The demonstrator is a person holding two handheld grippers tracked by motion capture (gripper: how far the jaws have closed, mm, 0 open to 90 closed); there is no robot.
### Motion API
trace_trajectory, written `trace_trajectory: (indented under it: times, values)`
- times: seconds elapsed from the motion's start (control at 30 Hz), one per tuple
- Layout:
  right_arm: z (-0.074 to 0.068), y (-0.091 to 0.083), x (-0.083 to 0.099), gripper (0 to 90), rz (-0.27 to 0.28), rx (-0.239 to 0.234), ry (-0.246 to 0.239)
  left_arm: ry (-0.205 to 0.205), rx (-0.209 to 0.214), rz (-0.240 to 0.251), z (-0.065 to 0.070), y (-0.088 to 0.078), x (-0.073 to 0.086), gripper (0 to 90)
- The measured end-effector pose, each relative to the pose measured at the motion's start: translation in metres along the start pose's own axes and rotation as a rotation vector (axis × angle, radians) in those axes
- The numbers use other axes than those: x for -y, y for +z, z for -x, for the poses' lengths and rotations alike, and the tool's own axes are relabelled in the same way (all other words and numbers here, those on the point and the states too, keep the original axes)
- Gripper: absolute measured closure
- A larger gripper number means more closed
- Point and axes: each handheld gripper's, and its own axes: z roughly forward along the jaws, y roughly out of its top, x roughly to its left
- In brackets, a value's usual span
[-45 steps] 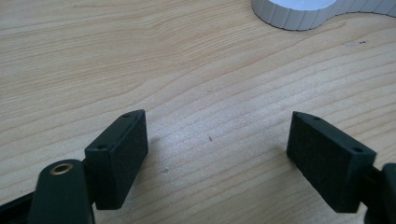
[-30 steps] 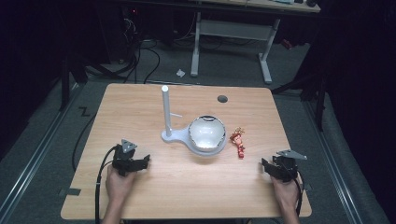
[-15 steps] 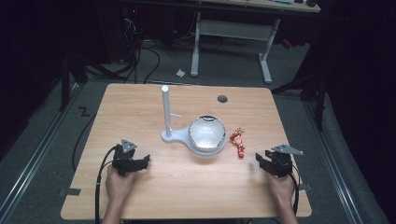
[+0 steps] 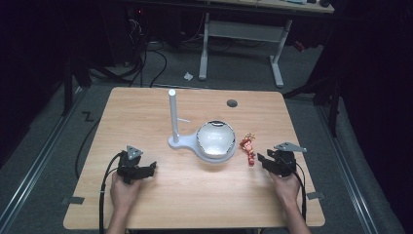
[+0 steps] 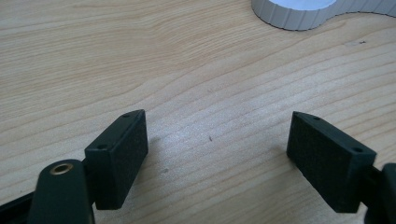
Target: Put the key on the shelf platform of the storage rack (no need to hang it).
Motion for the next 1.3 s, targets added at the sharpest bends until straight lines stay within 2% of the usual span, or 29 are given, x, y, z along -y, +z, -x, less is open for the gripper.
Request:
trace_trajectory:
  times: [0.4,0.67,1.03,1.3]
  values:
    - [-0.006,0.02,-0.01,50.7,-0.037,-0.035,0.002,0.0,-0.001,0.001,0.0,0.0,0.0,21.0]
    - [-0.014,0.038,-0.018,50.4,-0.071,-0.027,-0.014,0.0,0.0,0.0,0.0,0.0,0.0,21.0]
    - [-0.015,0.056,-0.02,51.2,-0.111,0.006,-0.027,0.0,0.0,0.0,0.0,0.0,0.0,20.9]
    - [-0.014,0.063,-0.019,54.1,-0.127,0.013,-0.019,0.0,0.0,0.0,0.0,0.0,0.0,20.9]
